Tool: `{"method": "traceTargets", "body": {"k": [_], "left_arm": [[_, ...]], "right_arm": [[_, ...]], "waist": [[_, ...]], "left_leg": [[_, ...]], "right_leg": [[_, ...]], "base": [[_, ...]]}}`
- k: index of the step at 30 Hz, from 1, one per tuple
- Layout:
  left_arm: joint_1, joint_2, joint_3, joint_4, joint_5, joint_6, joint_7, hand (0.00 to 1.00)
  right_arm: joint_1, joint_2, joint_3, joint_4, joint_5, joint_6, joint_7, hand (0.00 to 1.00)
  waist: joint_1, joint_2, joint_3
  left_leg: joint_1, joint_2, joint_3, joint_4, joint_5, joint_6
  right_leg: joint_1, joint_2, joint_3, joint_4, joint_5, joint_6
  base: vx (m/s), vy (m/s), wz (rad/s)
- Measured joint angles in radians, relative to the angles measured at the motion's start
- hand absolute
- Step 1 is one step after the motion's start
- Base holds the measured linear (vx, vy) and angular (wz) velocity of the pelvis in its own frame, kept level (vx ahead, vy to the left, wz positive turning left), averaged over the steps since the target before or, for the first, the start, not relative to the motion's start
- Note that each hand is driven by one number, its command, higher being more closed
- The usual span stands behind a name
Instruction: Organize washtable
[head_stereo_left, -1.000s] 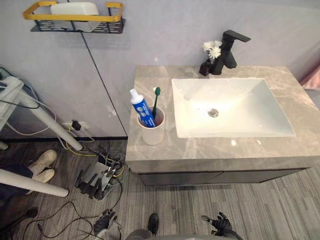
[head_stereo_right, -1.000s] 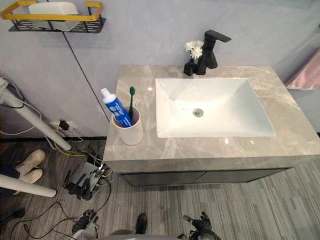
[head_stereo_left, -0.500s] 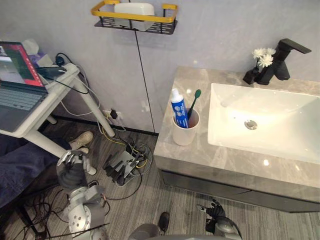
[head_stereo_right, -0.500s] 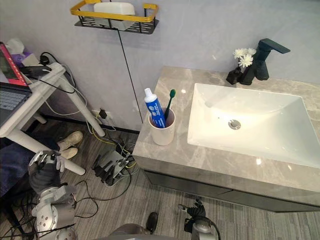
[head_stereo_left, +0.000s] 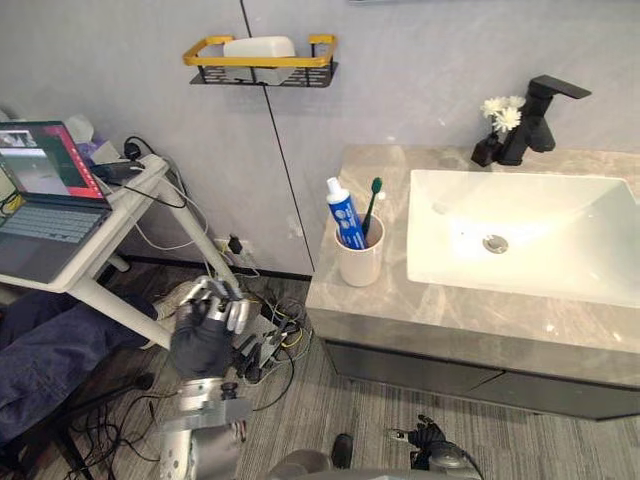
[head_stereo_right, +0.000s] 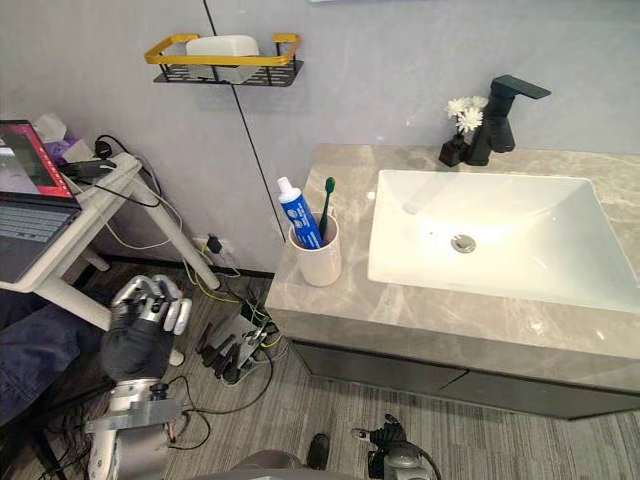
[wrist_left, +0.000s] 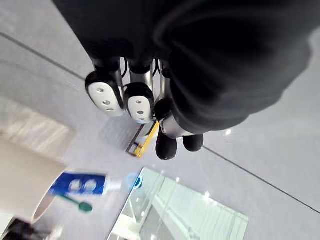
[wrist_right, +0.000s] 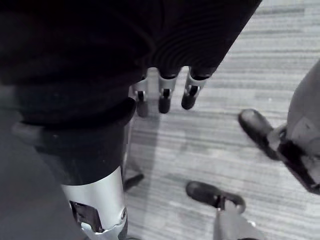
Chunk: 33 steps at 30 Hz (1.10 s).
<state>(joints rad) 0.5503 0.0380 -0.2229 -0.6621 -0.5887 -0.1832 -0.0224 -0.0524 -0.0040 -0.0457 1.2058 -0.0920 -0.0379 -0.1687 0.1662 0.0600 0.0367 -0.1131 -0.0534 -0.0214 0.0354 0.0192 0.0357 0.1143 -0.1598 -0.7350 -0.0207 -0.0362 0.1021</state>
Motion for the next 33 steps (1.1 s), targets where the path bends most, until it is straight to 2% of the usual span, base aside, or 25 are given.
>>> {"method": "traceTargets", "body": {"k": [2, 5, 8, 10, 25, 33], "left_arm": [[-0.024, 0.018, -0.027, 0.034, -0.008, 0.007, -0.004, 1.0], [-0.058, 0.029, -0.059, 0.079, -0.01, 0.021, -0.021, 1.0], [-0.109, 0.04, -0.1, 0.127, -0.01, 0.026, -0.022, 1.0], [-0.136, 0.046, -0.121, 0.17, -0.01, 0.028, -0.023, 1.0], [-0.134, 0.041, -0.131, 0.242, -0.006, 0.046, -0.018, 1.0], [-0.137, 0.012, -0.119, 0.284, 0.012, 0.049, 0.004, 1.0]], "right_arm": [[0.001, -0.009, 0.014, 0.008, 0.0, -0.001, 0.0, 0.0], [0.019, -0.014, 0.016, 0.011, 0.003, -0.003, 0.0, 0.0], [0.024, -0.016, 0.015, 0.006, 0.004, -0.008, 0.0, 0.0], [0.037, -0.015, 0.015, -0.005, 0.004, -0.016, 0.0, 0.0], [0.127, 0.009, 0.017, -0.161, 0.034, -0.028, 0.02, 0.0], [0.187, 0.028, 0.096, -0.278, 0.043, -0.03, 0.038, 0.0]], "waist": [[-0.022, 0.0, -0.001], [-0.043, 0.0, -0.006], [-0.049, -0.001, -0.011], [-0.071, 0.0, -0.025], [-0.073, -0.04, -0.039], [-0.076, -0.061, -0.036]], "left_leg": [[0.002, 0.015, 0.031, 0.0, -0.004, -0.006], [0.004, 0.029, 0.061, -0.002, -0.009, -0.014], [0.004, 0.041, 0.09, -0.003, -0.011, -0.017], [0.01, 0.044, 0.103, -0.011, -0.01, -0.019], [0.041, 0.051, 0.169, -0.056, -0.008, -0.022], [0.04, 0.05, 0.184, -0.075, -0.008, -0.022]], "right_leg": [[-0.017, 0.007, 0.039, 0.0, 0.003, -0.006], [-0.034, 0.015, 0.078, -0.001, 0.007, -0.015], [-0.049, 0.021, 0.11, -0.002, 0.011, -0.021], [-0.052, 0.021, 0.12, -0.002, 0.011, -0.022], [-0.07, 0.021, 0.177, -0.006, 0.016, -0.023], [-0.07, 0.024, 0.186, -0.03, 0.027, -0.022]], "base": [[0.02, -0.011, -0.48], [0.03, -0.012, -0.42], [0.01, -0.006, -0.33], [0.02, 0.012, -0.18], [0.03, 0.014, -0.12], [0.01, 0.013, -0.05]]}}
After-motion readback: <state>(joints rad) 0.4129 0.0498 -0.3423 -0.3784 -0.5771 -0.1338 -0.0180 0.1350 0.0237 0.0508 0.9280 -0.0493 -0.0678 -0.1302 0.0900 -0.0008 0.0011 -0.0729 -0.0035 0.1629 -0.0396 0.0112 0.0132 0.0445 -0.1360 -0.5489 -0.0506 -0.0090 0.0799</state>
